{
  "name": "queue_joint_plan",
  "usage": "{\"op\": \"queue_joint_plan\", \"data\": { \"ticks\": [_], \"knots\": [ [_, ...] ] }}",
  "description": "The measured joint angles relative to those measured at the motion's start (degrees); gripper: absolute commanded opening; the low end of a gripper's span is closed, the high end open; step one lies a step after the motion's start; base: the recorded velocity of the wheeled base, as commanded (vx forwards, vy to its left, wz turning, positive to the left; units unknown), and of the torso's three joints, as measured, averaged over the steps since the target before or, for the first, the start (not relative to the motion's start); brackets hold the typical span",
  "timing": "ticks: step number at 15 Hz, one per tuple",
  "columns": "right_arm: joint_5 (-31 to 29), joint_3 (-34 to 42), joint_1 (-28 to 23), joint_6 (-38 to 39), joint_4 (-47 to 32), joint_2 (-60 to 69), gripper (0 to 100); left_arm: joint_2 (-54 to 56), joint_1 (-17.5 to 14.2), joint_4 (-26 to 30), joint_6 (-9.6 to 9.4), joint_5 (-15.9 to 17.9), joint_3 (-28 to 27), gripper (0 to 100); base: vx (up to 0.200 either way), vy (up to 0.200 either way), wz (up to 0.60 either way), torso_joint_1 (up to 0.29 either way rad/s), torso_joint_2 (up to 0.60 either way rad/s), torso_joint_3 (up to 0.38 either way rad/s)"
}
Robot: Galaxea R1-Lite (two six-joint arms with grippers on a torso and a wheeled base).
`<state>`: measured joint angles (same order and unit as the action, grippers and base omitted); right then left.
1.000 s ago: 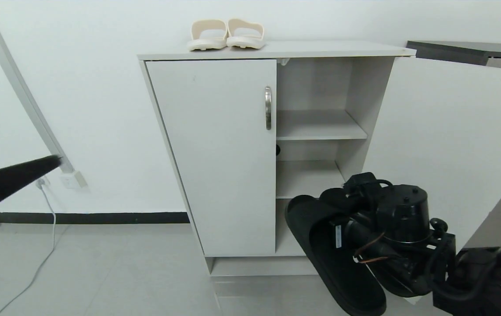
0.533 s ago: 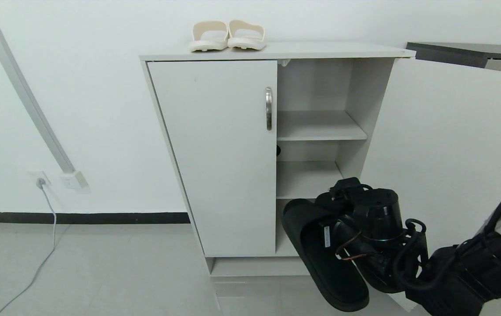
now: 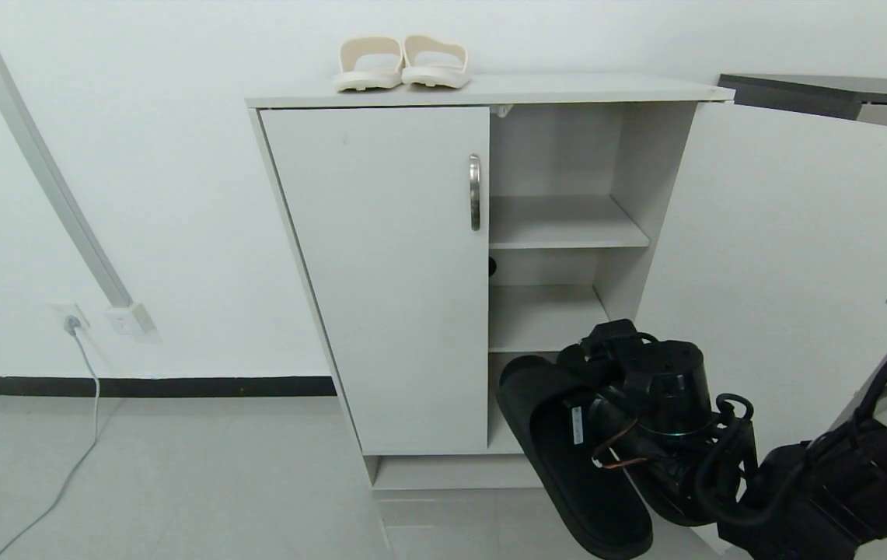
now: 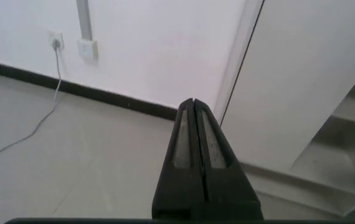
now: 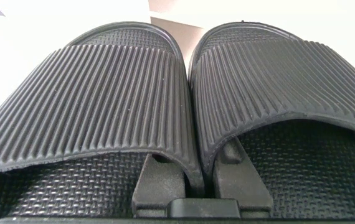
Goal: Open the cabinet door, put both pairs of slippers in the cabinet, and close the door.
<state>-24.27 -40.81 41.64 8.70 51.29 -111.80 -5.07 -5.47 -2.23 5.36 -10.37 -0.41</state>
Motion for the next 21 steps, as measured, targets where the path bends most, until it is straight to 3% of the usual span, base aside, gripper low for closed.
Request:
{"op": "queue_joint_plan", "data": {
  "ticks": [2, 4, 5, 7, 11, 13, 16, 21],
  "knots": [
    [0.0, 0.22, 0.09, -0.15, -0.02, 0.0, 0, 0.26, 0.02, 1.79, -0.63, 2.61, 0.34, 0, 0.0, 0.0, 0.0, 0.0, 0.0, 0.0],
    [0.0, 0.29, 0.17, -1.01, 0.24, -0.05, 0, 0.34, 0.21, 2.34, -1.6, 11.26, 0.3, 0, 0.0, 0.0, 0.0, 0.0, 0.0, 0.0],
    [0.0, 0.35, 0.28, -1.13, 0.85, -0.09, 0, 0.56, 1.34, 2.34, -1.84, 12.25, 0.3, 0, 0.0, 0.0, 0.0, 0.0, 0.0, 0.0],
    [0.02, 0.72, 0.44, -1.27, 1.34, -0.11, 0, 2.1, 5.12, 2.33, -1.82, 12.01, 0.23, 0, 0.0, 0.0, 0.0, 0.0, 0.0, 0.0],
    [-0.71, 0.46, 0.66, -1.27, 2.33, -0.71, 0, 4.67, 5.57, 2.26, -1.34, 9.97, 0.3, 0, 0.0, 0.0, 0.0, 0.0, 0.0, 0.0],
    [-8.7, -4.78, 0.99, -0.99, 2.35, -3.57, 0, 4.96, 5.57, 2.23, -0.83, 9.97, 0.32, 0, 0.0, 0.0, 0.0, 0.0, 0.0, 0.0],
    [-14.51, -10.51, 1.82, 1.06, 2.33, -8.44, 0, 5.07, 5.57, 2.23, -0.79, 9.95, 0.32, 0, 0.0, 0.0, 0.0, 0.0, 0.0, 0.0],
    [-16.79, -14.92, 2.07, 2.56, 2.3, -13.73, 0, 5.07, 5.66, 2.23, -0.69, 9.75, 0.32, 0, 0.0, -0.2, 0.0, 0.003, 0.0, 0.003]
  ]
}}
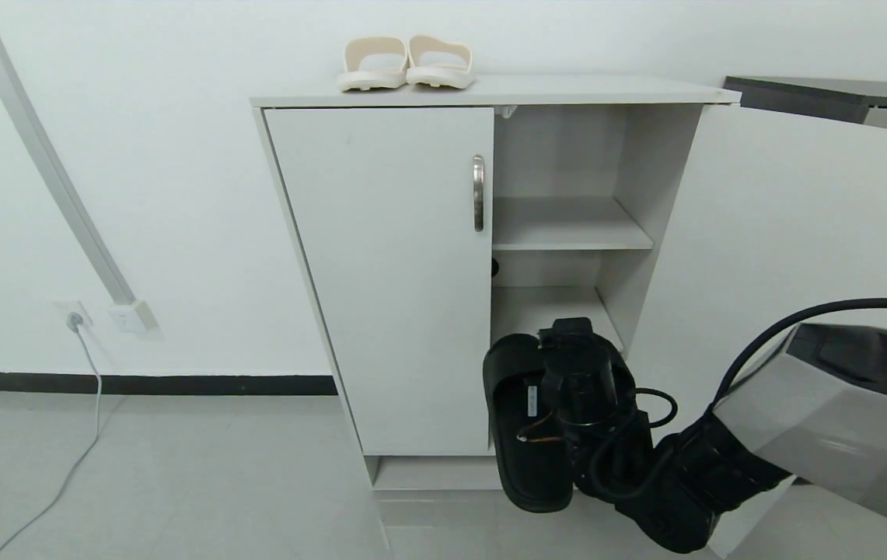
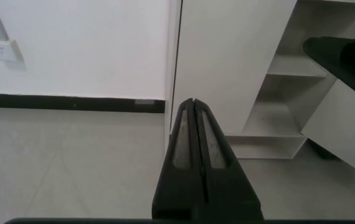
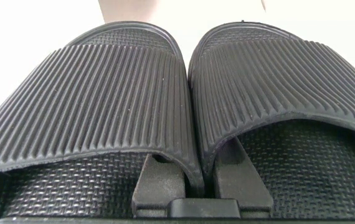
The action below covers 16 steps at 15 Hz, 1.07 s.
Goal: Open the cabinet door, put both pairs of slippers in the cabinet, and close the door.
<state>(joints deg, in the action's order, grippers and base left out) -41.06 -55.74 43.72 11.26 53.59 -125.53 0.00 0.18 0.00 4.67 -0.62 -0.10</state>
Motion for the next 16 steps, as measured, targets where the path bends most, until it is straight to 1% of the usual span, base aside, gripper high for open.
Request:
{"op": "queue_joint_plan", "data": {
  "ticks": [1, 6, 8, 11, 16],
  "knots": [
    [-0.02, -0.02, -0.06, 0.0, 0.0, -0.49, 0, 0.0, -0.11, 0.02, 0.04, 0.02, 0.02, 0, 0.0, -0.2, 0.0, 0.002, 0.0, -0.002],
    [0.68, -0.33, -0.67, -0.05, 0.2, -2.12, 0, 0.0, -0.09, 0.0, 0.3, 0.0, 0.0, 0, 0.0, 0.0, 0.0, 0.0, 0.0, 0.0],
    [1.93, -2.21, 0.29, -0.38, 0.3, -3.46, 0, 0.0, -0.16, 0.0, 0.26, 0.07, 0.0, 0, 0.0, 0.0, 0.0, 0.0, 0.0, 0.0],
    [2.24, -5.42, 1.18, -0.82, 0.05, -5.71, 0, 0.0, -0.11, 0.0, 0.23, 0.05, 0.0, 0, 0.0, 0.0, 0.0, 0.0, 0.0, 0.0],
    [2.24, -6.22, 0.9, -0.9, 0.05, -7.52, 0, 0.0, -0.05, 0.0, 0.22, 0.07, 0.0, 0, 0.0, 0.0, 0.0, 0.0, 0.0, 0.0]
  ]
}}
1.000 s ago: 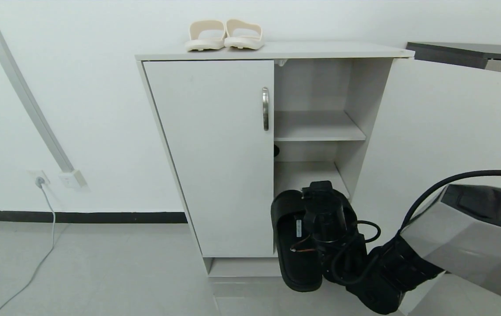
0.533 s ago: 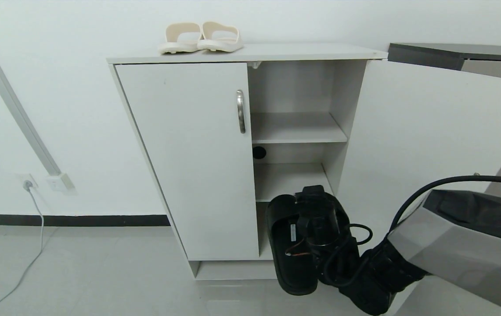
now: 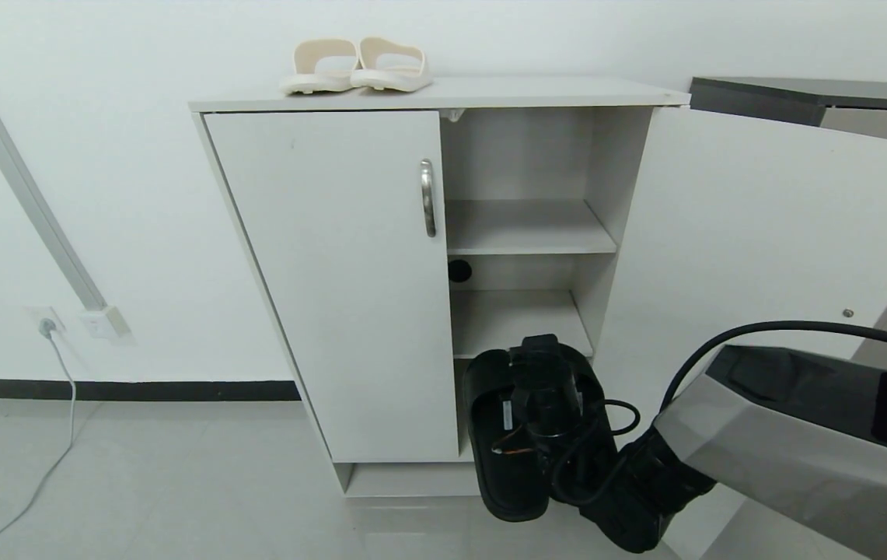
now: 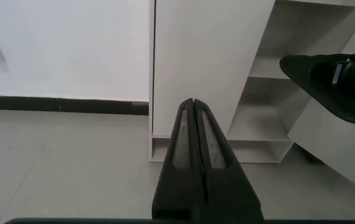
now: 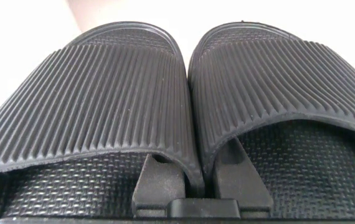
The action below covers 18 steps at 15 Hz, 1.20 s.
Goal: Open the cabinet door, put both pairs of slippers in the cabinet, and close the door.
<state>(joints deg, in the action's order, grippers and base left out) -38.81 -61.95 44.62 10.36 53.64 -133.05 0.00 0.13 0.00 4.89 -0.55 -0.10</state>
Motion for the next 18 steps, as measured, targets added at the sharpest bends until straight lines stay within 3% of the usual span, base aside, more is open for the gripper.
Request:
{"op": "queue_joint_plan", "data": {
  "ticks": [14, 18],
  "knots": [
    [-0.02, -1.22, -0.94, -0.02, 0.2, -2.49, 0, 0.0, -0.04, 0.0, -0.02, 0.23, 0.0, 0, 0.0, 0.0, 0.0, 0.002, 0.0, -0.154],
    [-0.56, -0.23, -0.77, -3.96, 9.73, -2.27, 0, 0.0, -0.04, 0.0, 0.0, 0.15, 0.0, 0, 0.0, 0.0, 0.0, 0.003, 0.0, -0.026]
  ]
}}
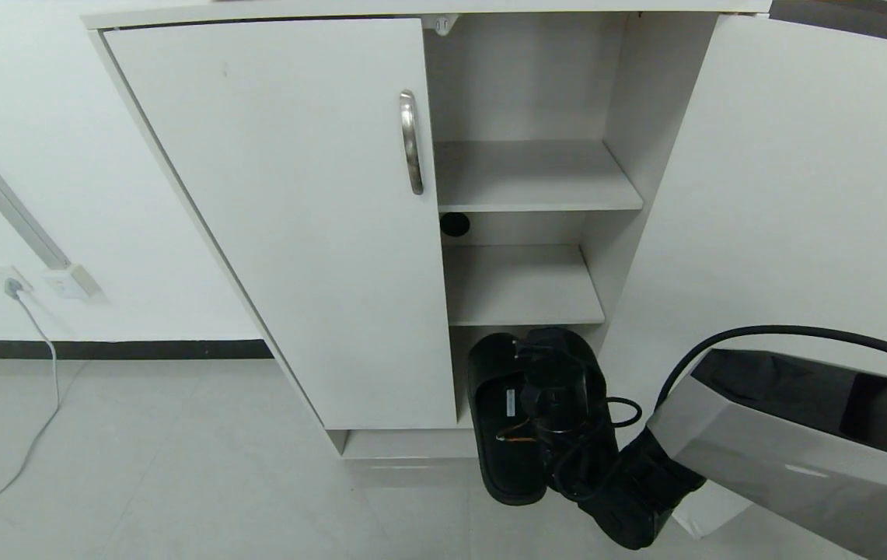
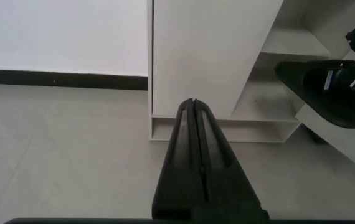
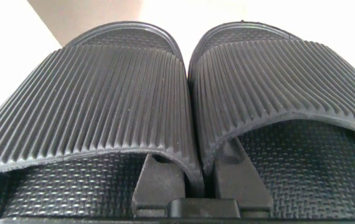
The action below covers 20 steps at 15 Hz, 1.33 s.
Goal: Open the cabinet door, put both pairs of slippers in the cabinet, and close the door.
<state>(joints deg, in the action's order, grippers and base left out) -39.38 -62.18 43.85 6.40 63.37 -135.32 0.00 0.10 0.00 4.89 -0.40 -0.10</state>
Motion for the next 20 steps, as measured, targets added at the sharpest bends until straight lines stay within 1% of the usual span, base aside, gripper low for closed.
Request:
{"op": "queue_joint_plan", "data": {
  "ticks": [2, 3, 12, 20],
  "knots": [
    [0.1, 1.33, -0.35, -5.47, 9.46, -0.33, 0, 0.0, 0.0, 0.0, 0.0, -0.02, 0.0, 0, 0.0, 0.0, 0.0, 0.0, 0.0, 0.0],
    [0.21, 1.74, -0.69, -6.67, 10.8, -0.82, 0, 0.0, 0.0, 0.0, 0.0, 0.0, 0.0, 0, 0.0, 0.0, 0.0, 0.0, 0.0, 0.0],
    [0.27, 1.79, -1.62, -6.83, 11.26, -1.71, 0, 0.0, 0.0, 0.0, 0.0, -0.02, 0.0, 0, 0.0, 0.0, 0.0, 0.0, 0.0, 0.0],
    [0.35, 1.79, -1.73, -6.91, 11.17, -1.58, 0, 0.0, 0.0, 0.0, 0.01, -0.02, 0.0, 0, 0.2, 0.0, 0.0, 0.002, 0.0, 0.001]
  ]
}}
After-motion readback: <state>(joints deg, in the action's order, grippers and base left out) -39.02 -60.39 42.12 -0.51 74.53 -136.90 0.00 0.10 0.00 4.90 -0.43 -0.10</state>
